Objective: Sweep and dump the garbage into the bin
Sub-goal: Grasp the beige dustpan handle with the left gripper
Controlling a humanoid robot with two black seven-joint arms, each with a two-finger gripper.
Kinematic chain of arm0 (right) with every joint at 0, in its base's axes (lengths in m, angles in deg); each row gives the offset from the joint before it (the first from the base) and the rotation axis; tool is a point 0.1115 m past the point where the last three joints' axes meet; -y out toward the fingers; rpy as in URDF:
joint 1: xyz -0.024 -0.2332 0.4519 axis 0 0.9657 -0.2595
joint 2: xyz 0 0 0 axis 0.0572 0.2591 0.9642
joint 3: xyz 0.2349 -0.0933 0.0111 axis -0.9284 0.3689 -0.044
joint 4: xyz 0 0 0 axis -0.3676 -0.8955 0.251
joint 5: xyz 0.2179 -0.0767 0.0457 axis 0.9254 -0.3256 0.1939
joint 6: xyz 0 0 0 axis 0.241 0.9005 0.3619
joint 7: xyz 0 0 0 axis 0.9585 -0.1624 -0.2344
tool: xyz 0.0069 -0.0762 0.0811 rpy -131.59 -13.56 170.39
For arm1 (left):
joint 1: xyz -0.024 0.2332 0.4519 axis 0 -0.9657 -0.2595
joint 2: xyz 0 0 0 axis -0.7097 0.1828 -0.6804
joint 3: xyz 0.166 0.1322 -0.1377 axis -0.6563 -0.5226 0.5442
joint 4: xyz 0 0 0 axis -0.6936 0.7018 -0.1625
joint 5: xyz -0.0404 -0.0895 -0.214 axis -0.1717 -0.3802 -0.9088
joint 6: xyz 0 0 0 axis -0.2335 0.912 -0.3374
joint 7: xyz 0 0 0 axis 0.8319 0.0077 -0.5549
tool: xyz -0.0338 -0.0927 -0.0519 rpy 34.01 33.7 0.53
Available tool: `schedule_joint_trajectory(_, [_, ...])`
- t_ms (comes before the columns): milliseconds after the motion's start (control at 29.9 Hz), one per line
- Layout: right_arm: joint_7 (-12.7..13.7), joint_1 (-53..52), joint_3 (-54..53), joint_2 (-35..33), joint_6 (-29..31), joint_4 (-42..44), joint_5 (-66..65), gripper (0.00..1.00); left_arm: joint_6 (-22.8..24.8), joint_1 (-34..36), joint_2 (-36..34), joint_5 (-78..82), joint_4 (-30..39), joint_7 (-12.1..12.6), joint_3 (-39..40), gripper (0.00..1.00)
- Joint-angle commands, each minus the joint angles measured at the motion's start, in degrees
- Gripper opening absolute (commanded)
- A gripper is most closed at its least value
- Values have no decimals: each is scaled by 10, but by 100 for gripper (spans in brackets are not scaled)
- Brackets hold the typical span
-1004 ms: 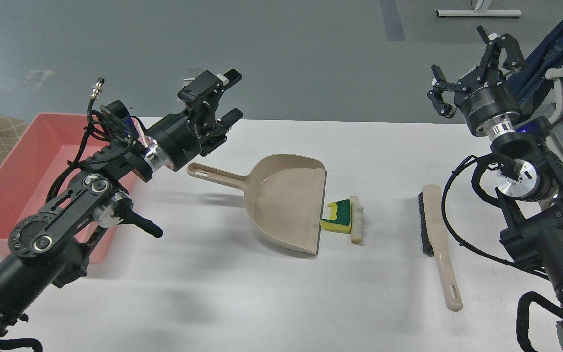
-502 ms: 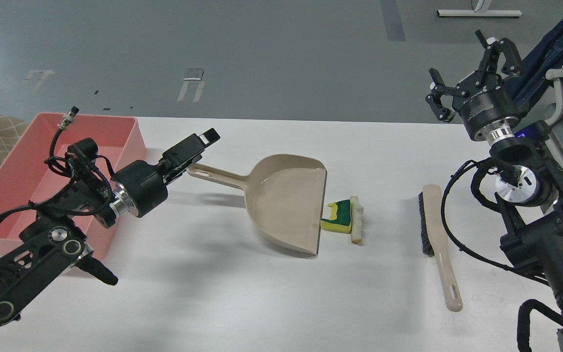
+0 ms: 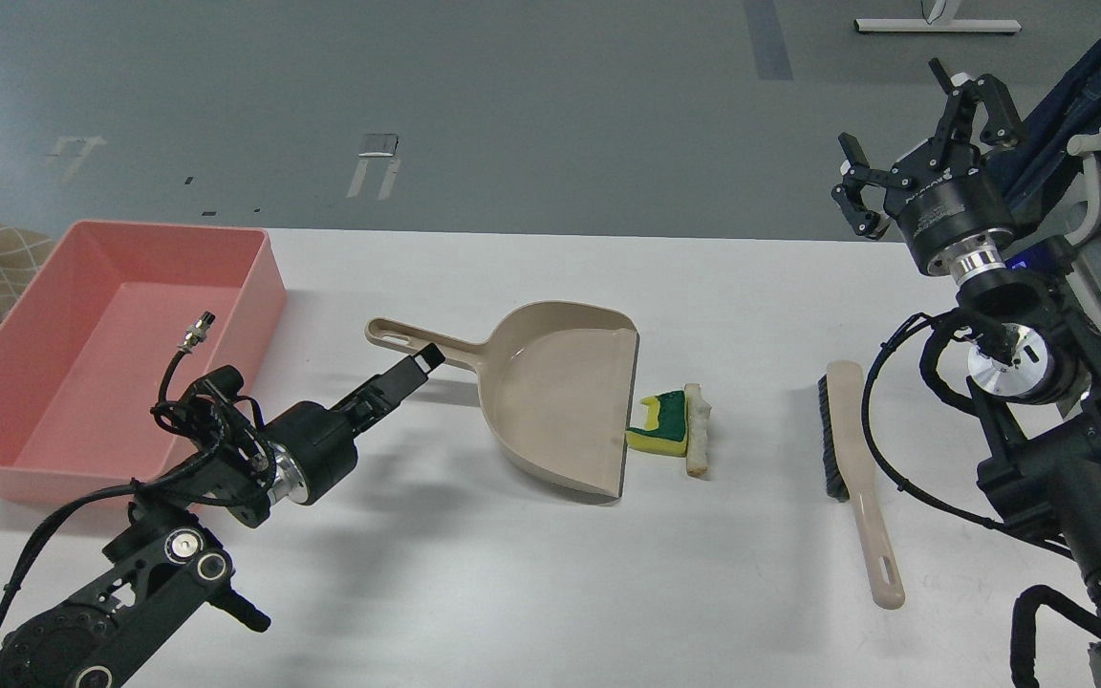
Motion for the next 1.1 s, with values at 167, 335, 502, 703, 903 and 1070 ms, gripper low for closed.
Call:
schedule_joint_trajectory(167, [0,0,1,1,0,-1,0,100,-20,31,40,-1,-59,9,1,98])
schedule_joint_trajectory(335, [0,1,1,1,0,-1,0,100,-26,55,66,-1,-92,11,1,98])
schedule_joint_trajectory(502, [0,1,-1,0,0,-2,0,100,-36,74,80,-2,-119,11,1,98])
schedule_joint_trajectory(703, [0,1,1,1,0,-5,0,100,-48,92,95,-3,-156,12,0,96])
schedule_joint_trajectory(903, [0,1,1,1,0,-5,0,100,-52,97,98,-11,-168,19,0,94])
schedule_joint_trajectory(1070, [0,1,1,1,0,-6,0,100,-52,97,103,-14,-170,27,0,93])
